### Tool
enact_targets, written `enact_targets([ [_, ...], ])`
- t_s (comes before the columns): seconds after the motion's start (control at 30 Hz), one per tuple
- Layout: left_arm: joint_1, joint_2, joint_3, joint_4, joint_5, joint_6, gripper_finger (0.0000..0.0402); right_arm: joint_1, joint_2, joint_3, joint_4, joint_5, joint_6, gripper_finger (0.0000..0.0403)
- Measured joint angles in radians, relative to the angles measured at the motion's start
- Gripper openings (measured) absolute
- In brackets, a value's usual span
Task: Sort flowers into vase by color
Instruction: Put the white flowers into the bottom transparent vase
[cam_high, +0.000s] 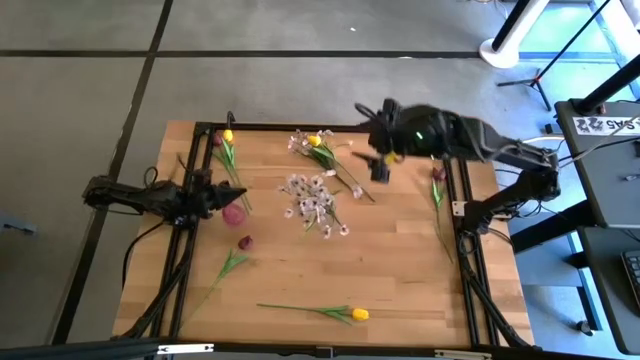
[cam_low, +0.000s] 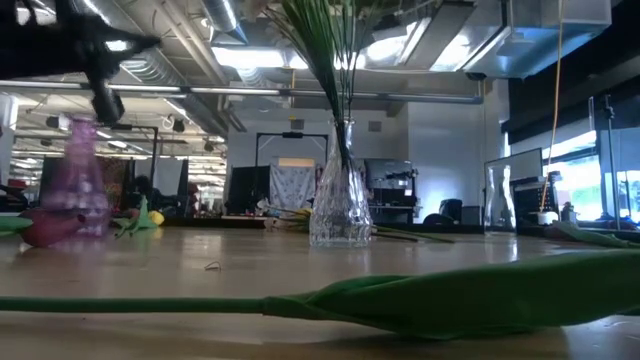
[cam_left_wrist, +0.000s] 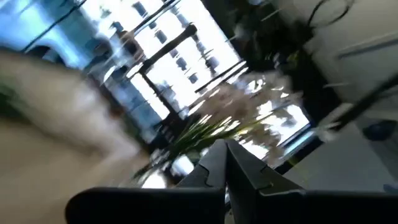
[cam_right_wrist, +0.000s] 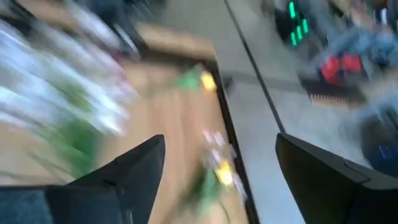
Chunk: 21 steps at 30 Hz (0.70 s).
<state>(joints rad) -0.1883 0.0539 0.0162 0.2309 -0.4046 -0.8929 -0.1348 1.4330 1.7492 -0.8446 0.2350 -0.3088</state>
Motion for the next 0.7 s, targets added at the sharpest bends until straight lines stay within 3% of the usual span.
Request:
enact_targets([
  [0.1,-0.001,0.058,0.055,-0.015,-0.019,-0.003,0.0,-0.126,0.014,-0.049,-0.032,-0.062,-0.05,0.0294],
  [0.33,0.0,0.148,0.224,-0.067,-0.146,0.204,0.0,-0.326,0.082,-0.244,0.106,-0.19,-0.178,0.0279],
  [0.7,0.0,0.171,0.41,-0.144,-0.283,0.346,0.0,-0.326,0.28,-0.465,0.439,-0.451,-0.266,0.027],
])
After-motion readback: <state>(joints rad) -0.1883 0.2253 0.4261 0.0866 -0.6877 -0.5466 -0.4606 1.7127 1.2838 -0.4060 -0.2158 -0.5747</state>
